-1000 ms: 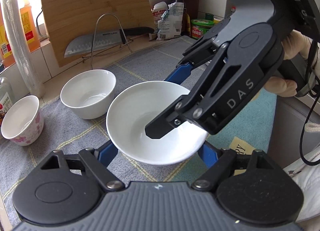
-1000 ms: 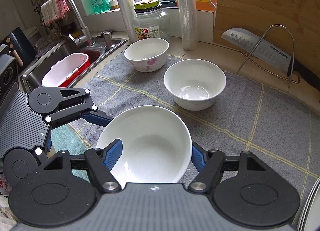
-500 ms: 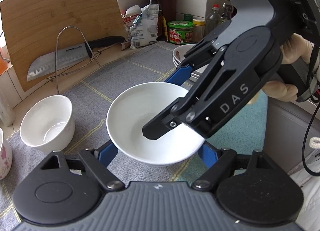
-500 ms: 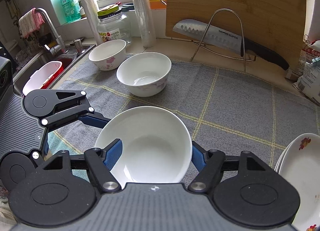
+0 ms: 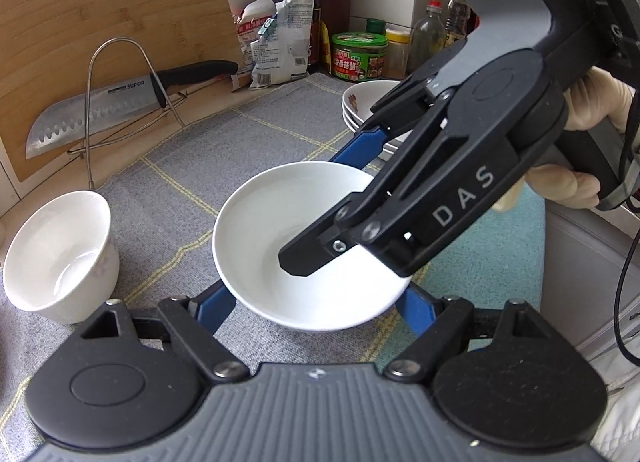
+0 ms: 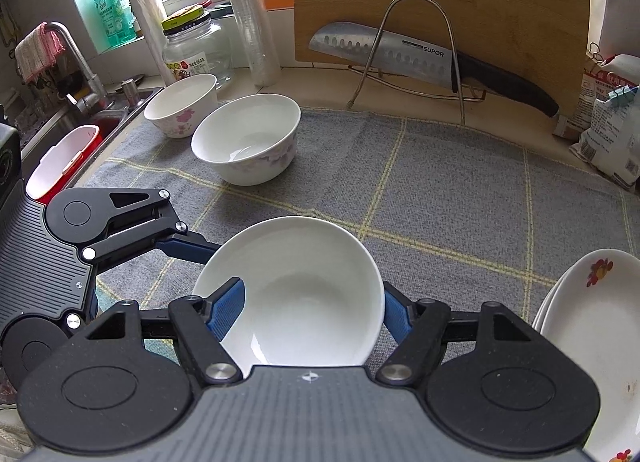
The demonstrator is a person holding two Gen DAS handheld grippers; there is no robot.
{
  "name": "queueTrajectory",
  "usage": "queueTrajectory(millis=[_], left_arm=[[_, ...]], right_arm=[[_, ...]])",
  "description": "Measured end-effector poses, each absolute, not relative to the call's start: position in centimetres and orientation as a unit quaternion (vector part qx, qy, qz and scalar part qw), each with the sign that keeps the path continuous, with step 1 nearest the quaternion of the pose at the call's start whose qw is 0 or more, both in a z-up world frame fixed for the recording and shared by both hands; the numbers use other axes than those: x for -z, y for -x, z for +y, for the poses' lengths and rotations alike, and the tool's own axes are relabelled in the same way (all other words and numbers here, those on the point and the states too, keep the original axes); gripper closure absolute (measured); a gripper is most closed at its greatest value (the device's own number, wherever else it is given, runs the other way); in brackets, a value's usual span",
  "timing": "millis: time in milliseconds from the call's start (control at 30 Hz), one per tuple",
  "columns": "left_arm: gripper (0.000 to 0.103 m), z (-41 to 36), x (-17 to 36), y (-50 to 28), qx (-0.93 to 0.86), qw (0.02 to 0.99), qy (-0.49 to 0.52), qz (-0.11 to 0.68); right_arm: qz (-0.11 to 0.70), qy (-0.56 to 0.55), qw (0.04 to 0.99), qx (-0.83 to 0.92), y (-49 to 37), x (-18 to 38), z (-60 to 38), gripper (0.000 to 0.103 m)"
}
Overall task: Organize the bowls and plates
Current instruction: 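Lift the pink-flowered bowl with the right tool and carry it toward the plate stack, then lower the bowl onto the towel beside the plate stack and open the right tool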
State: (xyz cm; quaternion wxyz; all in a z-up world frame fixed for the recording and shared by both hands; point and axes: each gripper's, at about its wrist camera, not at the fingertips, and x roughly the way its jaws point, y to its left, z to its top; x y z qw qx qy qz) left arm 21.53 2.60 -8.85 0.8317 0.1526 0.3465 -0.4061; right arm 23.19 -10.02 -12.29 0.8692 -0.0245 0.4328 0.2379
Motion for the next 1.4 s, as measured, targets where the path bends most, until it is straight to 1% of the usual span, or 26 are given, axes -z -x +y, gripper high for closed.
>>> queueTrajectory(millis=[500,533,567,600,633,667,1033,1400], left_arm=[[0.017,2.3,9.5,-22.2,0.406,0.828,-0.157,0.354],[0.016,2.4,9.6,-22.2,0.404,0.830,-0.156,0.351],[0.013,2.4,9.5,-22.1,0.401,0.835,-0.156,0.344],[0.010,2.5,9.5,-22.0,0.394,0.839,-0.161,0.339],[0.004,2.5,9.5,-21.9,0.388,0.842,-0.166,0.337],[0.003,2.6,9.6,-21.8,0.383,0.844,-0.170,0.334],[0.002,6.5,8.9,-20.4,0.338,0.868,-0.109,0.348],[0.001,12.2,8.1,-19.4,0.268,0.901,-0.071,0.334]], right_arm=[[0.439,0.013,0.868,-0.231,-23.9,13.3,-10.2,0.025],[0.440,0.009,0.868,-0.232,-23.9,13.3,-10.3,0.021],[0.439,0.006,0.868,-0.232,-23.9,13.4,-10.3,0.013],[0.436,0.003,0.869,-0.233,-23.8,13.4,-10.4,0.009],[0.432,0.000,0.872,-0.230,-23.6,13.3,-10.5,0.002],[0.429,-0.001,0.874,-0.226,-23.5,13.2,-10.6,0.000],[0.409,0.003,0.895,-0.177,-22.1,12.2,-11.0,0.000],[0.379,0.022,0.916,-0.132,-20.9,10.8,-7.1,0.000]])
